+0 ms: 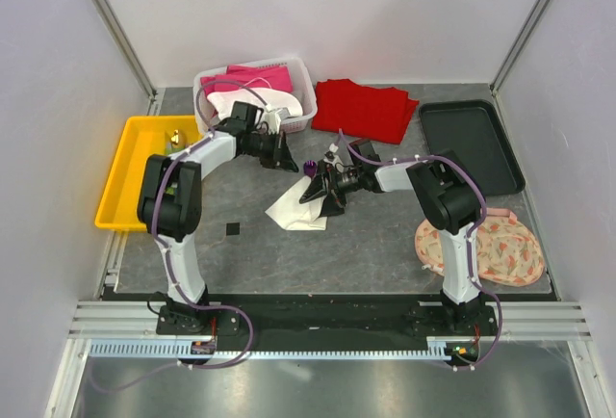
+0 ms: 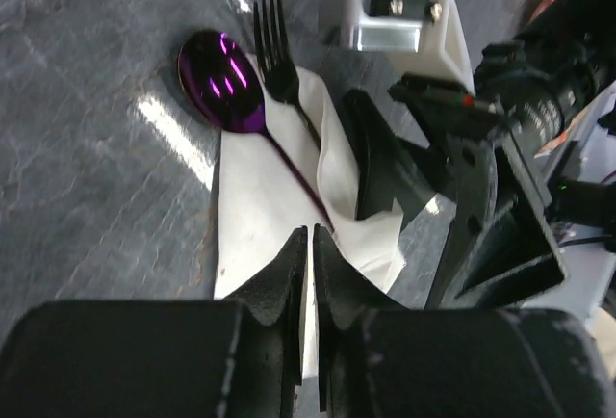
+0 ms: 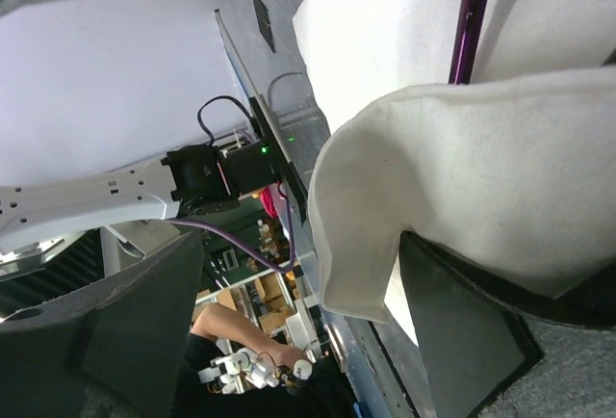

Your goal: Place the utensils on the paper napkin and roll it up

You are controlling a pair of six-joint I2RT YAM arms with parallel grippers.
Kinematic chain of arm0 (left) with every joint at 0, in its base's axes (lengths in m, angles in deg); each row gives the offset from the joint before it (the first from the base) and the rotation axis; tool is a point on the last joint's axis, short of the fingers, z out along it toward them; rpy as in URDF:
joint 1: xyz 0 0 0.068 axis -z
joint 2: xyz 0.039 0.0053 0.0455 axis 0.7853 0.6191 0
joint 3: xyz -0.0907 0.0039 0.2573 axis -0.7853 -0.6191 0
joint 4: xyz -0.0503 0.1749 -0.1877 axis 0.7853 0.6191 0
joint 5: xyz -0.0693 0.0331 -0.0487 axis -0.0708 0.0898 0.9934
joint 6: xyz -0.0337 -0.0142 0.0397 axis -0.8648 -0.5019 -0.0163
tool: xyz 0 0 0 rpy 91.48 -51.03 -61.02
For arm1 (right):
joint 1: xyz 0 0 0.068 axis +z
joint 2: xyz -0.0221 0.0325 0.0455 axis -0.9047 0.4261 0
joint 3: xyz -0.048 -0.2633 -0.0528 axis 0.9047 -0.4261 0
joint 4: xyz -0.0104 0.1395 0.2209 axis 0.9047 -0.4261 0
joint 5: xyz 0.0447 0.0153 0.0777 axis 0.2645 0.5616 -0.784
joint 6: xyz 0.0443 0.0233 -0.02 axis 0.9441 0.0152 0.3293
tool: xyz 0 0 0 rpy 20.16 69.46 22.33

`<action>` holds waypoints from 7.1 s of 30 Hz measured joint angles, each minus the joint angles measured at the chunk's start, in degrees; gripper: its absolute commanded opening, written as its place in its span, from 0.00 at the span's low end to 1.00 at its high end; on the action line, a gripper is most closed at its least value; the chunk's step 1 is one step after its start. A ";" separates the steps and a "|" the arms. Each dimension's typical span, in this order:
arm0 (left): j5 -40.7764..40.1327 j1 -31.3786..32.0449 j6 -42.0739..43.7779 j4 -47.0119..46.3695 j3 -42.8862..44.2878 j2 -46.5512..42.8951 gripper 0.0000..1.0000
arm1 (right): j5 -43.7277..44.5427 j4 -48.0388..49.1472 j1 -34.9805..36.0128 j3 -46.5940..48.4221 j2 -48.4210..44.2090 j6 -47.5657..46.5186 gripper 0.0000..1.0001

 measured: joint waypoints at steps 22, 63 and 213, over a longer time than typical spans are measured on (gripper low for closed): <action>6.84 5.27 -6.71 0.15 4.13 9.81 0.14 | -0.37 -1.46 0.09 0.85 -0.09 -1.20 0.98; 1.01 4.24 1.79 8.55 1.22 8.44 0.06 | 2.84 1.62 0.35 -0.70 -1.64 3.08 0.98; -2.12 3.28 0.13 7.04 -5.90 4.87 0.02 | 41.31 -38.77 6.36 36.44 8.13 -32.04 0.29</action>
